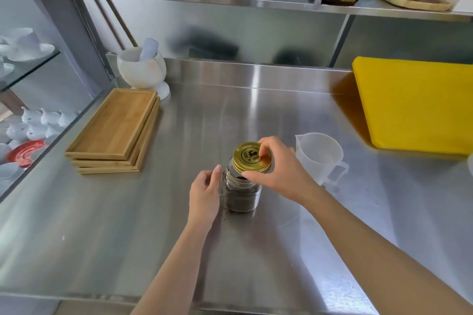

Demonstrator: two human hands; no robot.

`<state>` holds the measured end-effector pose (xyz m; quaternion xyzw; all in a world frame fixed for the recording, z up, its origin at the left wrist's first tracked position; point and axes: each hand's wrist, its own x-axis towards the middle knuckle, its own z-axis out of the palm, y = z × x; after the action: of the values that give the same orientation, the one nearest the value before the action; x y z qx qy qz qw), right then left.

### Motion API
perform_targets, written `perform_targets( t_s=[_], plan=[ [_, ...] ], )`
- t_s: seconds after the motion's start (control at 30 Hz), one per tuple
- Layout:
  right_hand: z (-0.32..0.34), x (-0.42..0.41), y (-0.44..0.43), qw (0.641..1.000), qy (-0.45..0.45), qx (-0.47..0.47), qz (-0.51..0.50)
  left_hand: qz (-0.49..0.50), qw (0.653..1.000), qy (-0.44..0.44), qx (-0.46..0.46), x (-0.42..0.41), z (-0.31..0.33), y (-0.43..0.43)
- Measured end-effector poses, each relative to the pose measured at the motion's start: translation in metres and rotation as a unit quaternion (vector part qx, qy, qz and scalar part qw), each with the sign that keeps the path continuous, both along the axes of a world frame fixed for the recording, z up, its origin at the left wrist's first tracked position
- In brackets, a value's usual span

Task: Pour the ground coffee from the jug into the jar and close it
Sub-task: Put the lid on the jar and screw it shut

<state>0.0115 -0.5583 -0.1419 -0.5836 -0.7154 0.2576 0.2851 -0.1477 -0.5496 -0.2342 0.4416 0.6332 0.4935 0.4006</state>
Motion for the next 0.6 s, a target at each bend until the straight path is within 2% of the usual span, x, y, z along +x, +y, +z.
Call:
perform_targets(
  t_s=[0.27,0.6],
  plan=[
    [0.008,-0.003,0.007,0.995,-0.067,-0.021,0.071,-0.017,0.999,-0.004,-0.026,-0.001,0.001,-0.002],
    [0.011,-0.002,0.014,0.986,-0.085,-0.065,0.132,-0.037,0.999,0.018,-0.025,-0.005,0.003,-0.003]
  ],
)
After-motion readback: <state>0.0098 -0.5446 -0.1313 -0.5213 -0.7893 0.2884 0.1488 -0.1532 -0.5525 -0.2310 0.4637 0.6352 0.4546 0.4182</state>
